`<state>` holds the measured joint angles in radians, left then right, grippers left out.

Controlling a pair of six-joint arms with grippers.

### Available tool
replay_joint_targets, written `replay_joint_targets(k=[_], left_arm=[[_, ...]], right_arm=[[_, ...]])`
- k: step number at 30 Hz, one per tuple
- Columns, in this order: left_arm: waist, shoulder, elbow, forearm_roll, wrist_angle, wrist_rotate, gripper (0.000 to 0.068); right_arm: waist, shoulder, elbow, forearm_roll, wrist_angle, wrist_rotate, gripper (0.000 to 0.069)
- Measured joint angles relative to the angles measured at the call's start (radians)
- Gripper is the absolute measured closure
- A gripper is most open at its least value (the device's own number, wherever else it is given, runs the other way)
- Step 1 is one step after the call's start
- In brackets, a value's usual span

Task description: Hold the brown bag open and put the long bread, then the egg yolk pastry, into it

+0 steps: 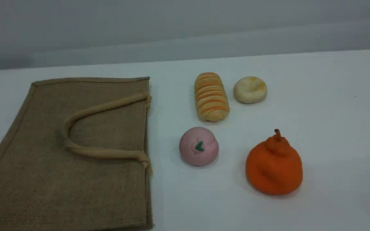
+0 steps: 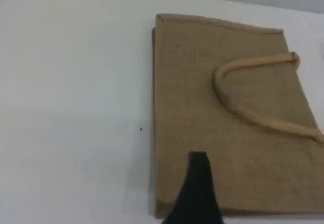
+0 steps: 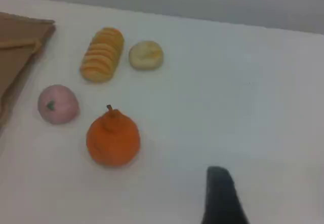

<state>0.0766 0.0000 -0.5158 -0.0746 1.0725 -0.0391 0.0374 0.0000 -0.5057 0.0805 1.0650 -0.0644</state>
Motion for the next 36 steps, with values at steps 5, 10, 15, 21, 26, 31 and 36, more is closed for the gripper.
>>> replay_joint_targets(k=[5, 10, 15, 21, 26, 31, 36], left_arm=[[0.0, 0.0, 0.0, -0.037, -0.013, 0.0, 0.0136], [0.0, 0.0, 0.0, -0.032, -0.022, 0.0, 0.0136], [0.0, 0.001, -0.016, -0.041, -0.04, -0.001, 0.0136], [0.0, 0.096, -0.094, -0.085, -0.14, -0.002, 0.0136], [0.0, 0.277, -0.177, -0.084, -0.263, 0.016, 0.0136], [0.0, 0.51, -0.225, -0.095, -0.398, 0.064, 0.0136], [0.0, 0.736, -0.296, -0.133, -0.441, 0.115, 0.0136]], right_arm=[[0.0, 0.0, 0.0, 0.0, 0.0, 0.0, 0.0322], [0.0, 0.0, 0.0, 0.0, 0.0, 0.001, 0.0322], [0.0, 0.0, -0.013, 0.003, -0.01, 0.001, 0.0322], [0.0, 0.07, -0.094, 0.039, -0.161, -0.001, 0.0322], [0.0, 0.26, -0.138, 0.12, -0.29, -0.075, 0.0322], [0.0, 0.487, -0.171, 0.285, -0.456, -0.218, 0.0322], [0.0, 0.701, -0.217, 0.453, -0.592, -0.365, 0.0322]])
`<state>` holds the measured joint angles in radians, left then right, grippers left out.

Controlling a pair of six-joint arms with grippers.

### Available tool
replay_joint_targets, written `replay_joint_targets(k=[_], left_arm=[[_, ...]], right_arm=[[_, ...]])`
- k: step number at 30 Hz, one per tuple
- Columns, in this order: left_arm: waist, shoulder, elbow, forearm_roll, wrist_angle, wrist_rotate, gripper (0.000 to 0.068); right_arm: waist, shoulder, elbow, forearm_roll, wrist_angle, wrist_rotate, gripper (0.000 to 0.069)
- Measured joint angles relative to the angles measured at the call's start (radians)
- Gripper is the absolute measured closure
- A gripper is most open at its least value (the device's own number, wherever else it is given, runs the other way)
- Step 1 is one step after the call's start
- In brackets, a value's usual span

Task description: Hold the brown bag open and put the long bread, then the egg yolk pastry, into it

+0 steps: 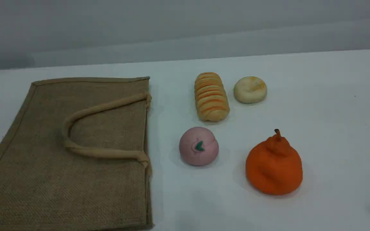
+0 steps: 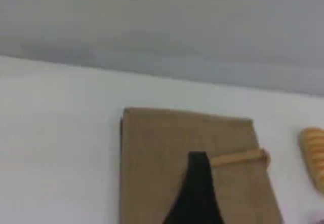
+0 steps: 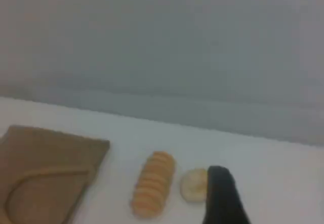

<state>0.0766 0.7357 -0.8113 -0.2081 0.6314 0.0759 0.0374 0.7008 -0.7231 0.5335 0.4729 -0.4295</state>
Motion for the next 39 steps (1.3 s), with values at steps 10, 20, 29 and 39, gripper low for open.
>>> replay_joint_targets(k=[10, 20, 29, 39], left_arm=[[0.0, 0.388, -0.12, -0.187, 0.009, 0.049, 0.0136], [-0.032, 0.767, -0.12, -0.213, -0.081, 0.051, 0.0136], [-0.11, 1.024, -0.12, -0.216, -0.166, 0.017, 0.0136], [-0.11, 1.205, -0.277, -0.211, -0.093, -0.009, 0.0136]], right_arm=[[0.003, 0.343, -0.014, 0.275, -0.034, -0.195, 0.0322], [0.003, 0.592, -0.014, 0.576, -0.033, -0.44, 0.0322], [0.003, 0.709, -0.014, 0.701, -0.03, -0.511, 0.0322], [0.003, 0.71, -0.014, 0.705, -0.019, -0.515, 0.0322]])
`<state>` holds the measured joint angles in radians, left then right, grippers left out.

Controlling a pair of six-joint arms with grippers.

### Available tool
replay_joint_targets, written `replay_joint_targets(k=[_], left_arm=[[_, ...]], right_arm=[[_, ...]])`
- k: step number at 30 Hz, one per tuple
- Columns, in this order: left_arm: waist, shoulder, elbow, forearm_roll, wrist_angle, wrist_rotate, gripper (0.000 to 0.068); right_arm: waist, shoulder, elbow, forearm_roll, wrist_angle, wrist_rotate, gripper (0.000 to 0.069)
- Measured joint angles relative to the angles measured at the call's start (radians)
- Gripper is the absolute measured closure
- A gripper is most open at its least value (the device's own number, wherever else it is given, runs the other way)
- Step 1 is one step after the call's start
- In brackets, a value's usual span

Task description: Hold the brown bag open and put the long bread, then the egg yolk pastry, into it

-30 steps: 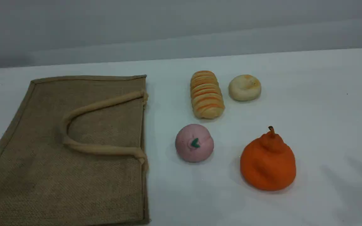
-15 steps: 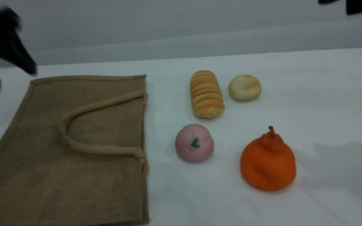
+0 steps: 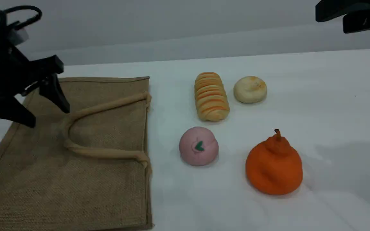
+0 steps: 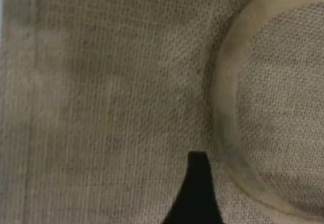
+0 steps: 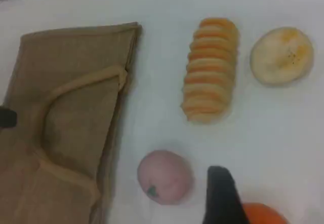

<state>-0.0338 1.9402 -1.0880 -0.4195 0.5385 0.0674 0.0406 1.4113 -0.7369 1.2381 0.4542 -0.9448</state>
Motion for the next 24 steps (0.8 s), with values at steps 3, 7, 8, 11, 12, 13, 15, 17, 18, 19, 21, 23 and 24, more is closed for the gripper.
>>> replay_joint_targets(k=[3, 7, 8, 11, 12, 13, 15, 17, 18, 19, 21, 23, 24], left_arm=[[0.0, 0.047, -0.053, 0.012, 0.037, -0.001, 0.0136], [0.0, 0.077, -0.066, 0.091, 0.056, -0.033, 0.0136], [0.0, 0.081, -0.066, 0.115, 0.053, -0.056, 0.0136], [0.0, 0.101, -0.066, 0.165, 0.034, -0.116, 0.0136], [0.0, 0.11, -0.066, 0.166, 0.028, -0.122, 0.0136], [0.0, 0.122, -0.066, 0.163, 0.021, -0.122, 0.0136], [-0.005, 0.142, -0.076, 0.152, 0.014, -0.122, 0.0136], [-0.014, 0.161, -0.086, 0.151, 0.013, -0.124, 0.0136], [-0.022, 0.168, -0.092, 0.151, 0.017, -0.125, 0.0136], [-0.027, 0.176, -0.094, 0.151, 0.017, -0.125, 0.0136], [-0.035, 0.188, -0.096, 0.151, 0.009, -0.129, 0.0136], [-0.039, 0.199, -0.098, 0.151, 0.0, -0.146, 0.0137], [-0.039, 0.207, -0.1, 0.151, 0.0, -0.156, 0.014]], right_arm=[[0.0, 0.0, 0.0, 0.0, -0.001, 0.0, 0.0322], [0.0, 0.0, 0.0, -0.001, -0.003, 0.0, 0.0322], [0.0, 0.0, 0.0, -0.002, -0.005, 0.0, 0.0322], [0.0, 0.0, 0.0, -0.002, -0.008, 0.0, 0.0322], [0.0, 0.0, 0.0, -0.001, -0.008, 0.0, 0.0322], [0.0, 0.0, 0.0, -0.001, -0.01, 0.0, 0.0322], [0.0, 0.0, 0.0, -0.001, -0.012, 0.0, 0.0322], [0.0, 0.0, 0.0, 0.0, -0.015, 0.0, 0.0322], [0.0, 0.0, 0.0, 0.0, -0.019, 0.0, 0.0322], [0.0, 0.0, 0.0, 0.0, -0.019, 0.0, 0.0322], [0.0, 0.0, 0.0, 0.0, -0.02, 0.0, 0.0322], [0.0, 0.0, 0.0, 0.0, -0.022, -0.002, 0.0322], [0.0, 0.0, 0.0, 0.0, -0.022, -0.002, 0.0322]])
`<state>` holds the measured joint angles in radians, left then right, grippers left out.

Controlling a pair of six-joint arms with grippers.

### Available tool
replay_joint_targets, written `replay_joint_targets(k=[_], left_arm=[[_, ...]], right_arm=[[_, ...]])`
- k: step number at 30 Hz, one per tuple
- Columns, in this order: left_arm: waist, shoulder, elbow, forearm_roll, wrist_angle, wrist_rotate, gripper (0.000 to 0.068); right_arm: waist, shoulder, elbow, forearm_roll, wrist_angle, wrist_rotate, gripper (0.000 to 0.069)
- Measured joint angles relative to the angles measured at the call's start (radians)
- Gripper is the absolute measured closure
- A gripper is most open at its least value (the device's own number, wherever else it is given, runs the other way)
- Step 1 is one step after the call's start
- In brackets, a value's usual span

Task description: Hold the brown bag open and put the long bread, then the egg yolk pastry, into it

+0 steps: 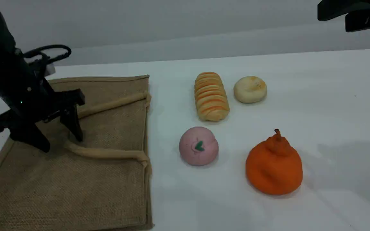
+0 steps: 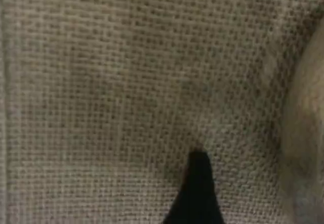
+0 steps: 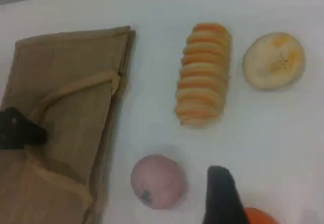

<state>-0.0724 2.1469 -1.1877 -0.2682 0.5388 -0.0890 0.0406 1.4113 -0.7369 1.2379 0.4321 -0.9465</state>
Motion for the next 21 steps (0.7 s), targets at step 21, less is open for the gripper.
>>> replay_joint_targets(k=[21], left_arm=[[0.0, 0.014, -0.002, -0.013, -0.01, -0.026, 0.0171]], right_arm=[[0.0, 0.0, 0.0, 0.0, -0.007, 0.0, 0.0322]])
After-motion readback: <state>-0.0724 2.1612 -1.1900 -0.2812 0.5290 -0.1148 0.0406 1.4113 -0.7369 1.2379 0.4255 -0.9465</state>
